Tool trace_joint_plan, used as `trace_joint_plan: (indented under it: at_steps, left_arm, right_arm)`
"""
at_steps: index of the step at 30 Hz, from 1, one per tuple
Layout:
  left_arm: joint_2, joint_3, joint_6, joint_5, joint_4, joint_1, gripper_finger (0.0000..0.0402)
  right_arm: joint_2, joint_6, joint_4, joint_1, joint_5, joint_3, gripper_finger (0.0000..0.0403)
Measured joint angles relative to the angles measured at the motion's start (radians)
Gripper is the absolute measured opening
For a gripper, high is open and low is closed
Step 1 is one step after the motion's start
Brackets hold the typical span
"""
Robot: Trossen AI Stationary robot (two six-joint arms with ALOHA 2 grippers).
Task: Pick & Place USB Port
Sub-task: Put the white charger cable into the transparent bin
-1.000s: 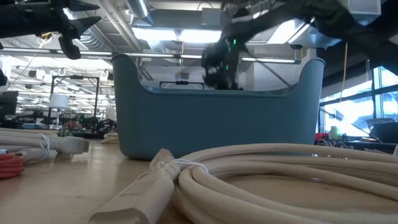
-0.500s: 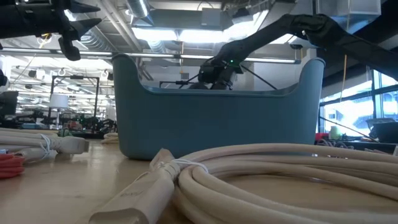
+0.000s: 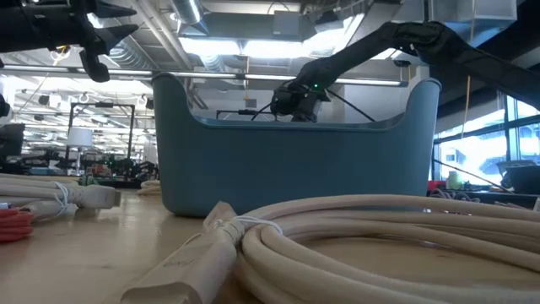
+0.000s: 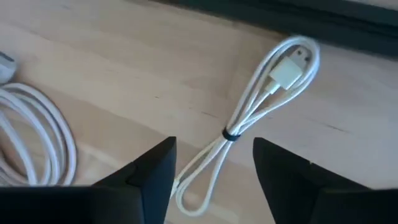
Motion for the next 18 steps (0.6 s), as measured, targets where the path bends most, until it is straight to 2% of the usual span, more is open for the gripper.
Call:
trace_joint_plan:
  at_steps: [6, 12, 18]
  left_arm:
    - [0.0, 0.0, 0.005, 0.008, 0.0, 0.0, 0.0104]
    - [0.0, 0.0, -0.018, 0.032, -0.001, 0.0, 0.0104]
    - [0.0, 0.0, -0.02, 0.037, -0.001, 0.0, 0.0104]
  right_arm:
    - [0.062, -0.001, -0.015, 0.008, -0.038, -0.001, 0.0193]
    - [0.06, 0.011, 0.006, 0.006, -0.043, 0.001, 0.0183]
    - [0.06, 0.043, 0.003, -0.001, -0.082, 0.0, 0.0152]
